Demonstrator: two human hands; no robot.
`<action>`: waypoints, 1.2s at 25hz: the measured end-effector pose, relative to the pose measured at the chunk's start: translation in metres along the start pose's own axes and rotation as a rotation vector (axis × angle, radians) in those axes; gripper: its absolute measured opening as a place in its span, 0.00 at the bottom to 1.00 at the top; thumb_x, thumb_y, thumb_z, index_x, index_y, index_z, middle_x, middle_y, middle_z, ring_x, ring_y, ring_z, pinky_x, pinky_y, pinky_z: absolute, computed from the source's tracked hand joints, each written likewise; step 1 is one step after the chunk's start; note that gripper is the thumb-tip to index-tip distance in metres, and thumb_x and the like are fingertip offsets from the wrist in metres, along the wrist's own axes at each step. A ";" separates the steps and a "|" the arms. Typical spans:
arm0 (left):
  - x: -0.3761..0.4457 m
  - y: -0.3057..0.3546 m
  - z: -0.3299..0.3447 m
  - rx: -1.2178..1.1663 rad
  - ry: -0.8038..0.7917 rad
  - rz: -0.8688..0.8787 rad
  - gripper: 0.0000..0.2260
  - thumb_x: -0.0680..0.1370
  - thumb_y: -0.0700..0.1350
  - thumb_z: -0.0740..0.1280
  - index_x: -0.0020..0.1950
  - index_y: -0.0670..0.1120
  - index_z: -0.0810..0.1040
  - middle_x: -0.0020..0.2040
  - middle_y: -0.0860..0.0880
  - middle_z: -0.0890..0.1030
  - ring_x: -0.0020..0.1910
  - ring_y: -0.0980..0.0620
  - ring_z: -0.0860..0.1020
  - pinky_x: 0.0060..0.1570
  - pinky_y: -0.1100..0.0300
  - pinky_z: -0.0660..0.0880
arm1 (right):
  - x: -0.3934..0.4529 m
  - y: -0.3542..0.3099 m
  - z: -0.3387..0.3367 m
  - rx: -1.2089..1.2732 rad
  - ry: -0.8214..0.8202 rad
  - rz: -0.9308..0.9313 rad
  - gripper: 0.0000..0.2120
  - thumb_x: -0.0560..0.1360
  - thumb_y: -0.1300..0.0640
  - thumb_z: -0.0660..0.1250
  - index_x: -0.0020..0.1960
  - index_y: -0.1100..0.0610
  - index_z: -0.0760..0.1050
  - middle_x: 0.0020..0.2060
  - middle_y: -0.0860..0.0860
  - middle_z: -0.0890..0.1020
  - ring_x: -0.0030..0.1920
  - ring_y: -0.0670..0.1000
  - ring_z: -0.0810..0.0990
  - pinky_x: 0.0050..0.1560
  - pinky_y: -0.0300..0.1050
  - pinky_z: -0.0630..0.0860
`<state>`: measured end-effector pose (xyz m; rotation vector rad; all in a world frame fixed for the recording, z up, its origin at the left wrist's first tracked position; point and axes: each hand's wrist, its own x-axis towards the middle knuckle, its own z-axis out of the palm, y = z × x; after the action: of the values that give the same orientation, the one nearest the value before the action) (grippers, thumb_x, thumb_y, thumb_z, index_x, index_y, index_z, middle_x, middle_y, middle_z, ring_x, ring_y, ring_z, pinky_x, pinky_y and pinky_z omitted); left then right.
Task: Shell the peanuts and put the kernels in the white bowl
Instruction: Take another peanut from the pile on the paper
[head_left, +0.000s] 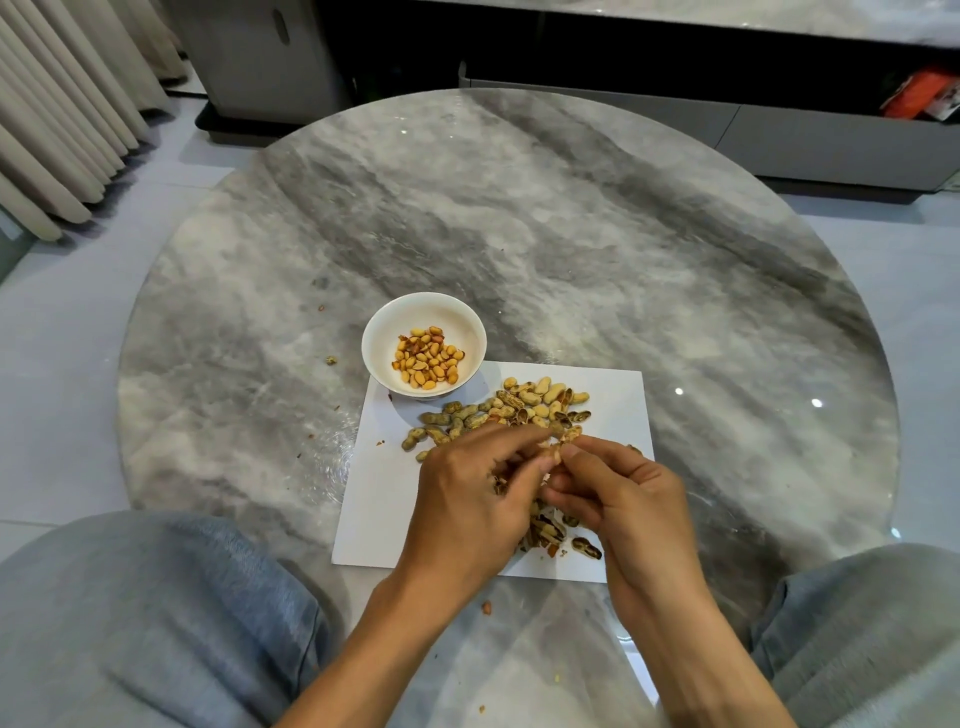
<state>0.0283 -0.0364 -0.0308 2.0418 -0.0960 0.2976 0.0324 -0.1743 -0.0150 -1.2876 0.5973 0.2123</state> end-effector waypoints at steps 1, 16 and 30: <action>0.001 0.000 -0.001 -0.063 -0.003 -0.118 0.09 0.76 0.40 0.73 0.55 0.48 0.85 0.47 0.56 0.84 0.46 0.60 0.82 0.47 0.62 0.80 | 0.001 0.001 -0.001 -0.007 0.028 0.011 0.06 0.74 0.66 0.72 0.50 0.65 0.82 0.38 0.60 0.85 0.35 0.51 0.83 0.40 0.43 0.83; 0.012 0.015 -0.011 -0.918 0.030 -1.060 0.12 0.80 0.29 0.57 0.50 0.36 0.81 0.37 0.43 0.83 0.32 0.53 0.80 0.33 0.65 0.78 | -0.002 0.016 0.004 -0.227 0.132 -0.040 0.11 0.76 0.61 0.70 0.56 0.51 0.80 0.43 0.52 0.83 0.33 0.48 0.78 0.31 0.46 0.76; -0.004 0.028 -0.032 -1.264 0.074 -1.179 0.26 0.83 0.56 0.56 0.62 0.34 0.77 0.56 0.36 0.83 0.53 0.43 0.84 0.51 0.52 0.81 | -0.014 0.028 0.019 -0.679 -0.242 -0.567 0.08 0.72 0.62 0.75 0.41 0.50 0.81 0.33 0.40 0.80 0.33 0.42 0.76 0.36 0.31 0.71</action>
<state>0.0135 -0.0218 0.0059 0.5907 0.7580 -0.3763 0.0131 -0.1461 -0.0276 -1.9945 -0.0856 0.0948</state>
